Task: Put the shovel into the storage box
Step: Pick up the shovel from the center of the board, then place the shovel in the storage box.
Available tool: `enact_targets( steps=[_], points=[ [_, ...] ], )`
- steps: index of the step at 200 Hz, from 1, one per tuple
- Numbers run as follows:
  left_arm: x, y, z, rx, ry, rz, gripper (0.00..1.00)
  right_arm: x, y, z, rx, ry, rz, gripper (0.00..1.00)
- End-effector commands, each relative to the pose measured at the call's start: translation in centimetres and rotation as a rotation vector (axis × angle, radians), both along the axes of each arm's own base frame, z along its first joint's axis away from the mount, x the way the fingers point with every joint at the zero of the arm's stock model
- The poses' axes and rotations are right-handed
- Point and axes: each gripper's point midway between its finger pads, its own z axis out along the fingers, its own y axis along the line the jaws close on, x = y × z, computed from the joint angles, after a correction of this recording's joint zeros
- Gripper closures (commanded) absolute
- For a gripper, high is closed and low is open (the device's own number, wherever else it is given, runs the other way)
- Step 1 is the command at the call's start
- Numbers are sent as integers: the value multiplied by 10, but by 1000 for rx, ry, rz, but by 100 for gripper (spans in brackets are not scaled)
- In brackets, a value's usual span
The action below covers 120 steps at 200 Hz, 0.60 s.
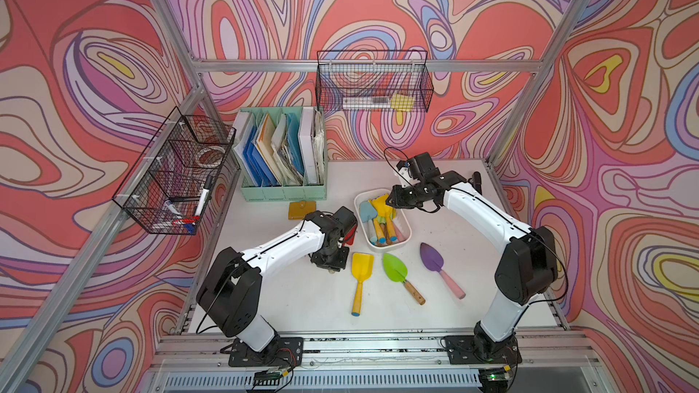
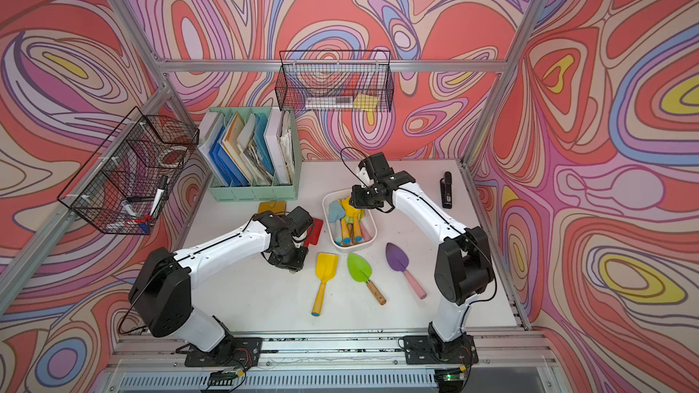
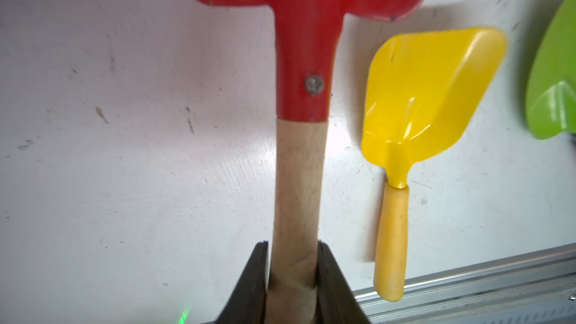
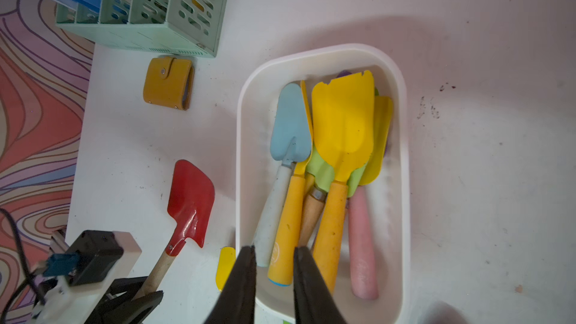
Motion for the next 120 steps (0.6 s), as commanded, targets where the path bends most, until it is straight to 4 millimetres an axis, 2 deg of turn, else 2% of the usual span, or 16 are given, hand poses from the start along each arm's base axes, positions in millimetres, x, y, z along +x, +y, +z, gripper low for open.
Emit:
enact_targets(
  steps=[1, 27, 68, 120],
  points=[
    [10, 4, 26, 26, -72, 24, 99, 0, 21, 18, 89, -38, -33, 77],
    [26, -6, 43, -8, -119, 36, 99, -3, 43, 25, 166, -36, -44, 76],
    [42, -24, 58, -58, -141, 44, 99, -9, 68, 31, 224, -36, -46, 75],
    [50, -37, 68, -112, -147, 46, 99, -9, 76, 32, 251, -46, -55, 74]
  ],
)
